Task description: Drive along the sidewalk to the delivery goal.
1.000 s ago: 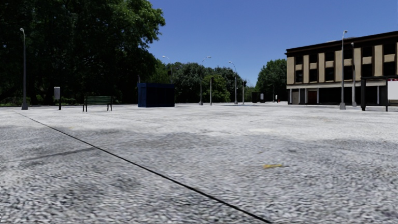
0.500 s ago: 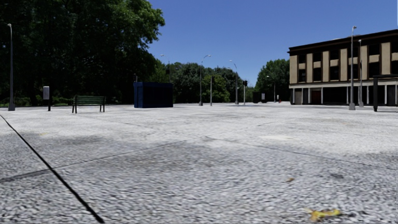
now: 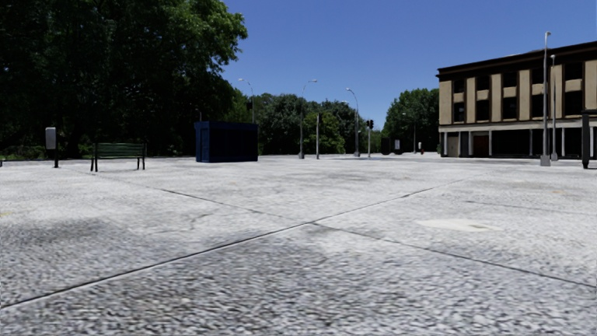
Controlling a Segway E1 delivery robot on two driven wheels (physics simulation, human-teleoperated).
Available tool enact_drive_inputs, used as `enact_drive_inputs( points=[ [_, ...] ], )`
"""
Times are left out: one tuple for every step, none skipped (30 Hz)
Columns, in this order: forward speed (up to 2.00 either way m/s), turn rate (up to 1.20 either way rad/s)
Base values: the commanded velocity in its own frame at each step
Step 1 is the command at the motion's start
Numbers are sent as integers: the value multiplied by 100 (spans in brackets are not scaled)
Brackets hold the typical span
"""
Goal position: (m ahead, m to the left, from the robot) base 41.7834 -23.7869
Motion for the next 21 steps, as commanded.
enact_drive_inputs(
  points=[
    [200, 0],
    [200, 0],
    [200, 0],
    [200, 0],
    [200, 0],
    [200, 0],
    [200, 0],
    [200, 0],
    [200, 0],
    [200, 0],
    [200, 0],
    [200, 0],
    [200, 0],
    [200, 0],
    [200, 0],
    [200, 0],
    [200, 0],
    [200, 0],
    [200, 0],
    [200, 0],
    [200, 0]
  ],
)
